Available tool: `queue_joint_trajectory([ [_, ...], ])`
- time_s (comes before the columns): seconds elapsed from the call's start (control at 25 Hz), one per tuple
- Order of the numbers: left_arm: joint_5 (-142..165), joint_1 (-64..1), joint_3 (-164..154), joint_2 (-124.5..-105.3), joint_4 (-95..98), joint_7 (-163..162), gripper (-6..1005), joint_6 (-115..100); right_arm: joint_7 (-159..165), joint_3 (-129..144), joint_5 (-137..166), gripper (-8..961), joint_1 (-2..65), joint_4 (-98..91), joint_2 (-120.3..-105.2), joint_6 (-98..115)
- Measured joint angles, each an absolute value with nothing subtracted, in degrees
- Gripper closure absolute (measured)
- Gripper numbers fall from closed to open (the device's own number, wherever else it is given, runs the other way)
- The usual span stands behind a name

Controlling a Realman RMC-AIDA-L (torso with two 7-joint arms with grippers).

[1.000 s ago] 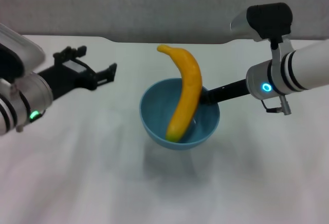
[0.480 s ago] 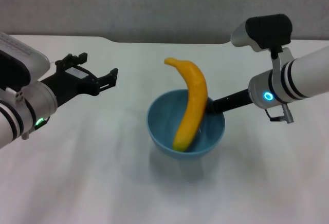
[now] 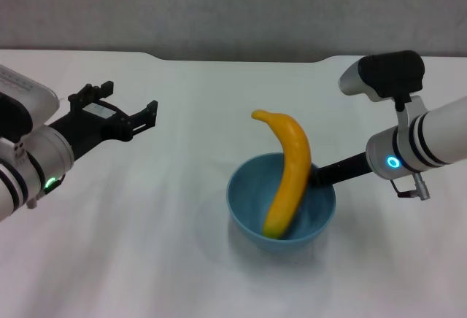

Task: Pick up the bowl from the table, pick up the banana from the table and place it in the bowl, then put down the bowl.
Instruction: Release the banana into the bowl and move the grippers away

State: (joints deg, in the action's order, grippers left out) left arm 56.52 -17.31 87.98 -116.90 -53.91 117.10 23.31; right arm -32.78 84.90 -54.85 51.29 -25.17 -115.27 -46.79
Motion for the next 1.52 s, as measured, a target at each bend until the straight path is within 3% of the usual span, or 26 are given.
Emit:
queue_joint_trajectory([
  [1.0,44.4,-17.0,88.5,-116.81,-49.1,122.3,97,25.4,-33.0,86.2,-53.8,882,49.1,-25.7,-115.69,-41.4],
  [1.52,44.3,-15.9,88.5,-116.81,-49.0,122.3,97,25.4,-35.5,86.7,-54.1,359,39.9,-39.4,-115.49,-40.3],
])
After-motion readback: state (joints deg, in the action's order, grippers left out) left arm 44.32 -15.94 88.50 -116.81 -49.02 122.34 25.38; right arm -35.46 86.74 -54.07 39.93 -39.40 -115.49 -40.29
